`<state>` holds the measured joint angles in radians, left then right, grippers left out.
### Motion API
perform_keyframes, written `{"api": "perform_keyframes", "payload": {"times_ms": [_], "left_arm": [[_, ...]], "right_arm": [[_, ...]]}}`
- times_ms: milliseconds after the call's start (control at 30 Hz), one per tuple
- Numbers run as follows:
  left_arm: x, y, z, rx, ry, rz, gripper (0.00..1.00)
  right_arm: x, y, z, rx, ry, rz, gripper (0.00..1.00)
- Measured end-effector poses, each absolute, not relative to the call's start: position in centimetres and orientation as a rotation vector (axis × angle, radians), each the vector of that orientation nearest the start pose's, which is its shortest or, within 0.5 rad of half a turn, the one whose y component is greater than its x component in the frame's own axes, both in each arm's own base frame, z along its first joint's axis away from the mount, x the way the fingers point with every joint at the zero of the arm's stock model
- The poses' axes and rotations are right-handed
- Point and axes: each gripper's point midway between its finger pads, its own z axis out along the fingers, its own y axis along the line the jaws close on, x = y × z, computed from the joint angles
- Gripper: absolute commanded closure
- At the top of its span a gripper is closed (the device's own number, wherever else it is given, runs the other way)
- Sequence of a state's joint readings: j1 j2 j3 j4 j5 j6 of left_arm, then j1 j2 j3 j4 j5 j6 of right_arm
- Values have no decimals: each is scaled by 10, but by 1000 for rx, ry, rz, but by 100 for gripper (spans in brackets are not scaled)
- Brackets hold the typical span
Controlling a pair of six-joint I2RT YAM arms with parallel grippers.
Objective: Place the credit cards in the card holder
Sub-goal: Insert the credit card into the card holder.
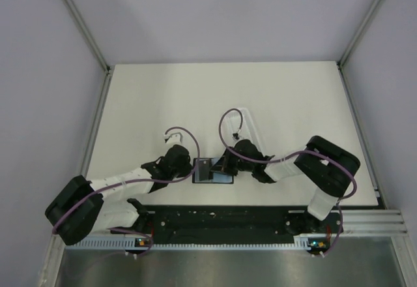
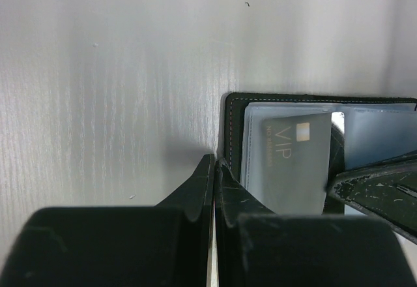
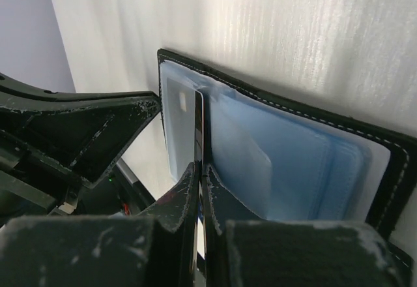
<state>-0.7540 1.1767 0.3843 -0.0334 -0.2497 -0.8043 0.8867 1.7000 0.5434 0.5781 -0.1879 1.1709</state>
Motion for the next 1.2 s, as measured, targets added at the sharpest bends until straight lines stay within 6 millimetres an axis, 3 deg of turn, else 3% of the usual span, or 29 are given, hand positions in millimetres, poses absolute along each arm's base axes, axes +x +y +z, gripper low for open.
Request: {"api": "perform_keyframes", "payload": {"times_ms": [100,333,533,633,667,700,767,967,1200], "left_arm": [[216,-183,21,-178,2404,-447,100],[215,-184,21,-175,2408,-457,100],[213,-186,21,-169,2416,-474,100],[212,-187,21,-167,2417,-479,100],[212,-188,21,-167,2417,-482,100],[212,-188,21,-167,2418,-487,100],[211,-190,21,-167,2419,-500,100],[209,-194,21,-162,2419,-538,100],[208,-196,20,-166,2410,-565,100]], "right_arm": [[196,359,31,212,2481,1275,99],[195,358,28,143,2513,1199,64],[201,354,55,22,2491,1103,59],[205,351,67,-22,2476,1053,66],[207,349,71,-34,2469,1036,73],[208,346,73,-47,2468,1013,86],[211,342,76,-69,2468,962,100],[211,334,68,-101,2512,864,100],[206,332,43,-128,2592,786,100]]}}
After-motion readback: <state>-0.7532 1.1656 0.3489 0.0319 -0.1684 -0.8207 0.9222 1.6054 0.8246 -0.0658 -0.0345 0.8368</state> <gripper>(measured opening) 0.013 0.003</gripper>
